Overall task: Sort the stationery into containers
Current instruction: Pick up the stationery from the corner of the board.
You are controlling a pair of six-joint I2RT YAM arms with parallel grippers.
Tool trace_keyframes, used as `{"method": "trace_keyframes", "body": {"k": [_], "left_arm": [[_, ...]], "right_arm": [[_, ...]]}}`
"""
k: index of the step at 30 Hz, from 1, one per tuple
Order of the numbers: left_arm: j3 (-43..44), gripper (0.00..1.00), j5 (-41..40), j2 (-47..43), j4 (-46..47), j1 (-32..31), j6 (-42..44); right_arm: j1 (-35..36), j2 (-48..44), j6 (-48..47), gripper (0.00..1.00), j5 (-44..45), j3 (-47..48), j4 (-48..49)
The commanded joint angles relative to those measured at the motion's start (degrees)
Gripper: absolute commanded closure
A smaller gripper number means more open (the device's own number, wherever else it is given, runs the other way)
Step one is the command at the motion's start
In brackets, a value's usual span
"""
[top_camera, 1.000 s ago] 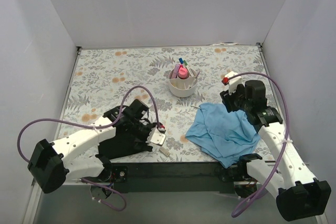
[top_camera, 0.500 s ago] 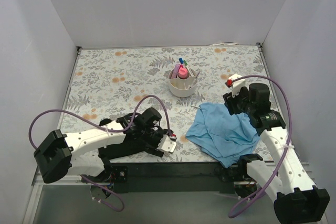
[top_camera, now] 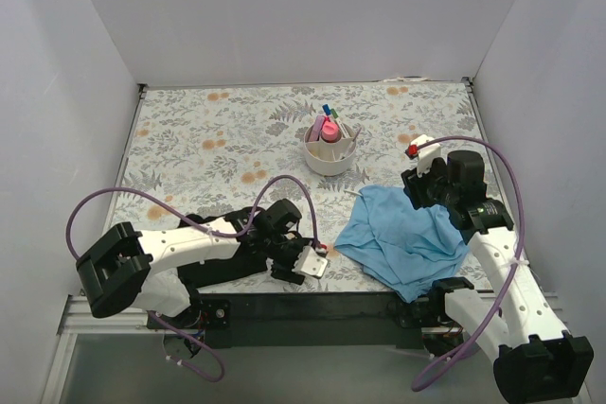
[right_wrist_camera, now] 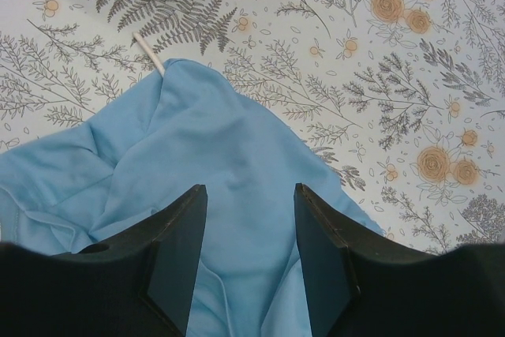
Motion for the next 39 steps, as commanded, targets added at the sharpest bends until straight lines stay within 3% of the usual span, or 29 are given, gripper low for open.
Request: {"method": "trace_keyframes", "body": {"k": [1, 25, 29, 32, 33, 39], "left_arm": [[-1.75, 0.45, 0.44, -1.19, 1.53, -0.45, -0.45], [-5.36, 0.51, -0.27, 4.09, 7.95, -0.98, -1.33], [-5.71, 0.66, -0.18, 3.91, 7.69, -1.06, -1.94], [-5.27, 0.83, -0.53, 3.74, 6.46, -1.06, -2.91], [-5.10, 1.00, -0.79, 3.47, 5.93, -1.06, -3.08], [2.27, 1.00, -4.75, 1.63, -0.82, -0.36, -4.23]], "right_arm": [[-0.18, 0.07, 0.62, 0.43, -0.75, -0.25, 1.21], [-0.18, 3.58, 1.94, 0.45, -1.71, -0.16, 2.26], [-0.18, 3.58, 1.94, 0.45, -1.36, -0.25, 2.35], [-0.18, 3.85, 1.94, 0.45, -1.45, -0.16, 2.53], [-0.18, 4.11, 1.94, 0.45, -1.45, 0.10, 2.79], [-0.18, 4.37, 1.94, 0.45, -0.23, 1.16, 3.41]]}}
